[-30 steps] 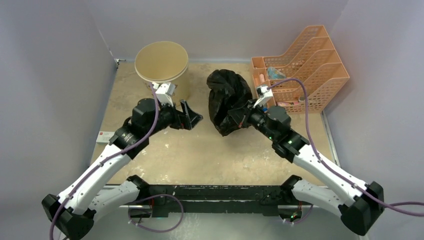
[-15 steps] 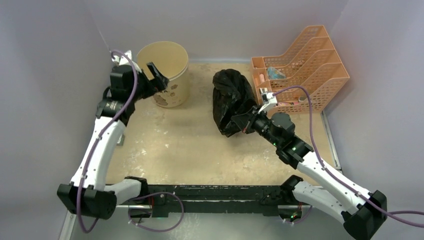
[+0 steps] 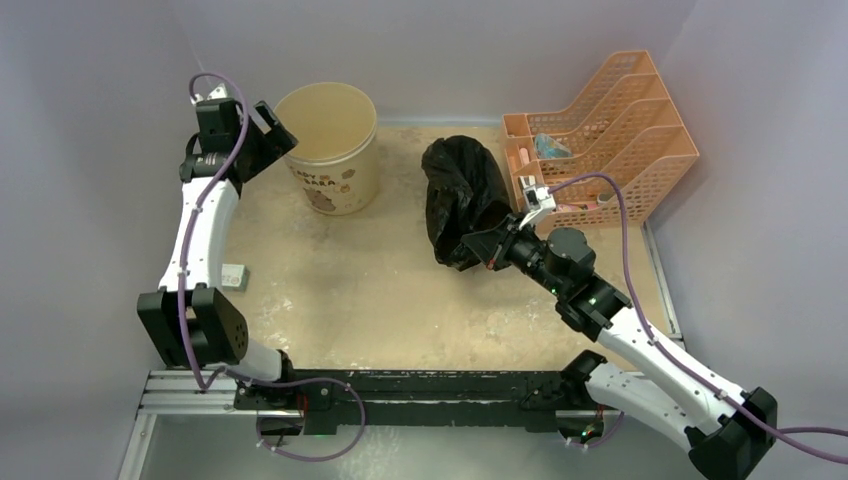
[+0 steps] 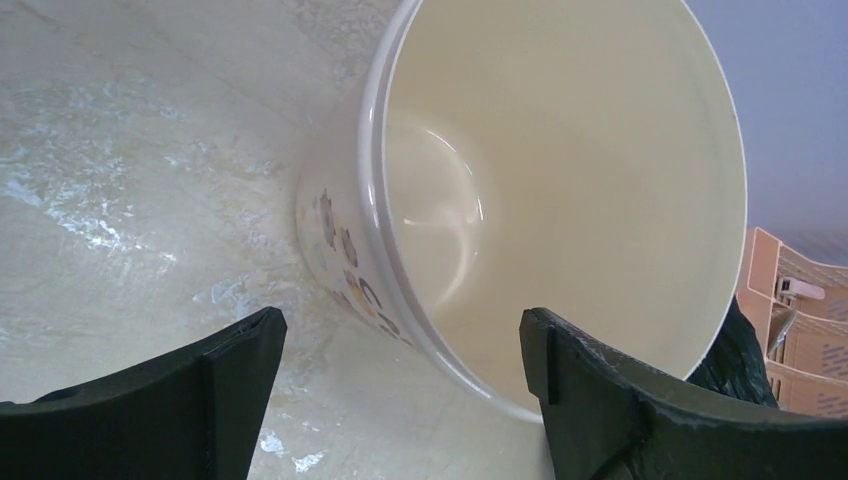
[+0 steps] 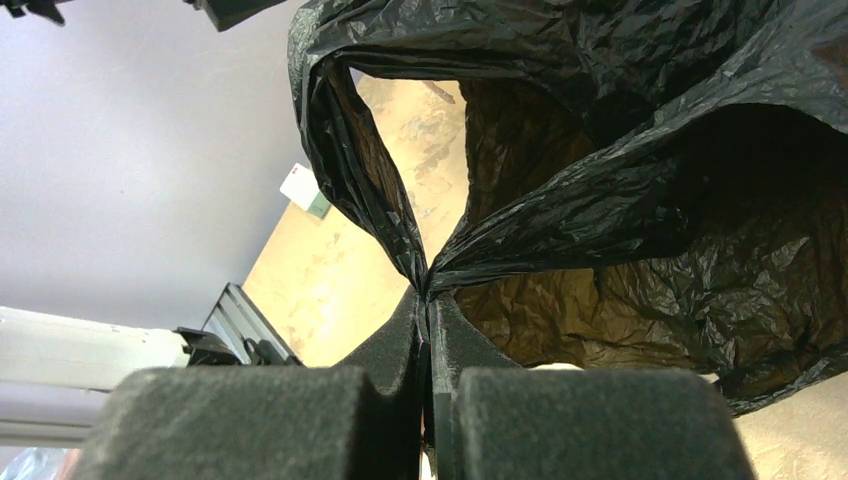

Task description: Put the trash bags into the trash bin

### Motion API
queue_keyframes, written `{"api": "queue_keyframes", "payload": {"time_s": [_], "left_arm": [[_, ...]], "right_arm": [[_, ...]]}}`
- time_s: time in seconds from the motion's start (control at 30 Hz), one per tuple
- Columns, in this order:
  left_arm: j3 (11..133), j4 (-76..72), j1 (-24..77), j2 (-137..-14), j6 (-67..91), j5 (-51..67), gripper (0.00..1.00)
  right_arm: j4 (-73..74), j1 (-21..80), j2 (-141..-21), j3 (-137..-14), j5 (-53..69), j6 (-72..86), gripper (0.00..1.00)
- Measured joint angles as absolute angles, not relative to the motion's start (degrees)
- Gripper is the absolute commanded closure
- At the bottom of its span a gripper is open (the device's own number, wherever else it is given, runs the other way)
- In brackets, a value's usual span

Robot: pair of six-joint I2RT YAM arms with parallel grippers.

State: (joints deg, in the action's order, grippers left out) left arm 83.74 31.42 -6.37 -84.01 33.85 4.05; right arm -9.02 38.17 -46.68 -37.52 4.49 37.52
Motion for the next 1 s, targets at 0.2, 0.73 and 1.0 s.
{"api": "queue_keyframes", "payload": {"time_s": [0.2, 0.73, 1.0], "left_arm": [[87.42, 31.83, -6.42, -88.47, 32.88, 5.82, 0.26], [89.93, 34.54, -6.42, -94.21, 29.34, 5.80, 0.81], [87.94, 36.80, -6.35, -92.05, 26.22, 7.86, 1.00]], "right_arm": [[-8.86, 38.17, -46.54, -37.52, 4.56, 37.56, 1.00], [-8.88, 38.17, -47.68, -37.52, 5.61, 38.17, 1.00], [-8.86, 38.17, -47.07, -37.52, 5.23, 38.98, 1.00]]}}
